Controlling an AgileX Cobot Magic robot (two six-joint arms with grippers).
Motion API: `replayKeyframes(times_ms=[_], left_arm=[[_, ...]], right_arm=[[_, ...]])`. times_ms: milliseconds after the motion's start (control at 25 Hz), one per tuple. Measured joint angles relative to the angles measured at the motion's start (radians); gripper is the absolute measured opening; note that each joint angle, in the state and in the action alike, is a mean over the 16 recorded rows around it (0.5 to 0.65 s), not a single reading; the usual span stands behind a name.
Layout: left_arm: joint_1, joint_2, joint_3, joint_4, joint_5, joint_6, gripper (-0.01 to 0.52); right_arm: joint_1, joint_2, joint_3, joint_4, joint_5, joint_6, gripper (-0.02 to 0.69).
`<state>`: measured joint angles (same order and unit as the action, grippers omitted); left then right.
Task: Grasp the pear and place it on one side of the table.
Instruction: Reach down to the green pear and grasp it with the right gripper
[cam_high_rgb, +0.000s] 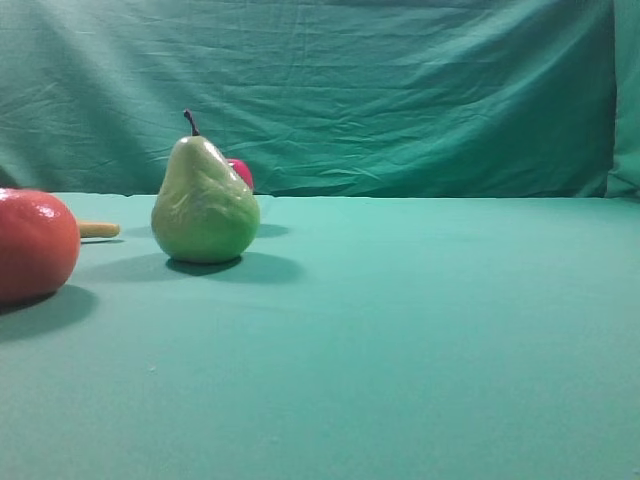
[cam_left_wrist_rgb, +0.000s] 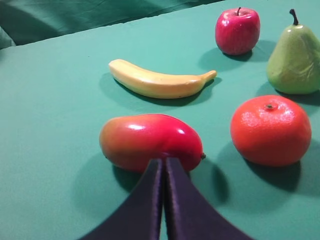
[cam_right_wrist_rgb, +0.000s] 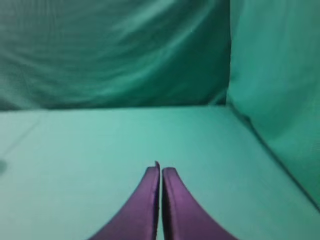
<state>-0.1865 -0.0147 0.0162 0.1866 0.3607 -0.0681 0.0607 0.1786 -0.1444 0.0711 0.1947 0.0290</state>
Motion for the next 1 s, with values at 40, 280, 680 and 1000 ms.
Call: replayKeyframes(times_ms=[40,280,680,1000], left_arm=[[0.000,0.000,0.000,0.000,0.000,0.000,0.000],[0.000,0.000,0.000,0.000,0.000,0.000,0.000],[0.000,0.000,0.000,0.000,0.000,0.000,0.000],[0.000,0.000,0.000,0.000,0.000,0.000,0.000]], right_arm=[[0.002,0.036,-0.025,0.002,0.014,0.002,0.000],[0.062,0.305,-0.197,0.014,0.106,-0.030,0.000],[0.359,0.798,-0.487,0.022,0.146,-0.154,0.064],[0.599,1.155,-0.748,0.022,0.157,-0.231,0.346]])
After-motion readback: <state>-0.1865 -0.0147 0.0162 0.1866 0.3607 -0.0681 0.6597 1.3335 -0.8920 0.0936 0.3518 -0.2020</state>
